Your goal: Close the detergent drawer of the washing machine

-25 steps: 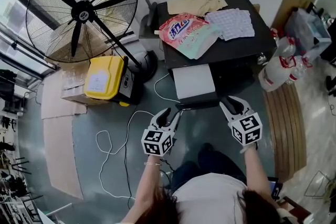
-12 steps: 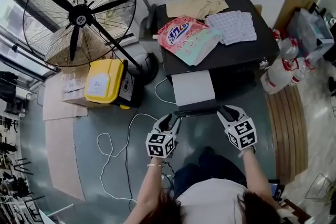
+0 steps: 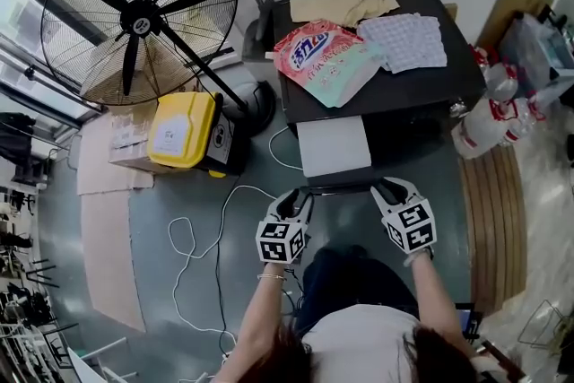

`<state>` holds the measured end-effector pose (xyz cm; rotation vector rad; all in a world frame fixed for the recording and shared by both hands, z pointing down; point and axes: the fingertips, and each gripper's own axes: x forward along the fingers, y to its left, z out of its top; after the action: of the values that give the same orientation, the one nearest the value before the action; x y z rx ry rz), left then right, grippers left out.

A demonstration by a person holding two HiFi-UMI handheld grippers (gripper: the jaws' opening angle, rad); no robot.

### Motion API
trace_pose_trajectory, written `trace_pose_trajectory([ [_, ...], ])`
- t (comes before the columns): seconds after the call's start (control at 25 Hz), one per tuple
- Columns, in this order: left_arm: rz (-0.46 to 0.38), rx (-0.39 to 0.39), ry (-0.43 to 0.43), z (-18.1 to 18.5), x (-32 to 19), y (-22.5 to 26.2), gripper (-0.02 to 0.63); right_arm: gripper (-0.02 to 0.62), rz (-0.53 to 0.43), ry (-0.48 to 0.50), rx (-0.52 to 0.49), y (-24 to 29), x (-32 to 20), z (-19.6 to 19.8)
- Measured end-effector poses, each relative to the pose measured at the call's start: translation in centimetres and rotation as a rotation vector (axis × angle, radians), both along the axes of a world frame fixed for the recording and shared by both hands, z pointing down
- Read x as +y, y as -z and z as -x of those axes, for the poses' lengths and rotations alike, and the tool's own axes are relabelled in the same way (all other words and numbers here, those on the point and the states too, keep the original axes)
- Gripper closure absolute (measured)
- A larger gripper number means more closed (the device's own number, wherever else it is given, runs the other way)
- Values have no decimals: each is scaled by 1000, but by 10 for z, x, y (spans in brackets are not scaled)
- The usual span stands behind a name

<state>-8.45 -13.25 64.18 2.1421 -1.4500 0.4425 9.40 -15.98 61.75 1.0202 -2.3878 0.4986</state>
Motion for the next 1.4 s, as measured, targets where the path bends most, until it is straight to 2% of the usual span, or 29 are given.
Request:
trace_pose_trajectory([
  [0.32,1,21,24,-6,-4,0,446,476,10,-2,-4,-1,-1,1],
  [0.56,8,27,28,-5,-5,-1,446,474,12,-57,-44,-2,-2,1],
  [0.96,22,37,37,-4,-6,-2,446,471,34,-77,-51,-5,-2,1],
  [1.4,38,36,21,-5,-9,-4,446,469,59,-86,-58,-7,-4,0],
])
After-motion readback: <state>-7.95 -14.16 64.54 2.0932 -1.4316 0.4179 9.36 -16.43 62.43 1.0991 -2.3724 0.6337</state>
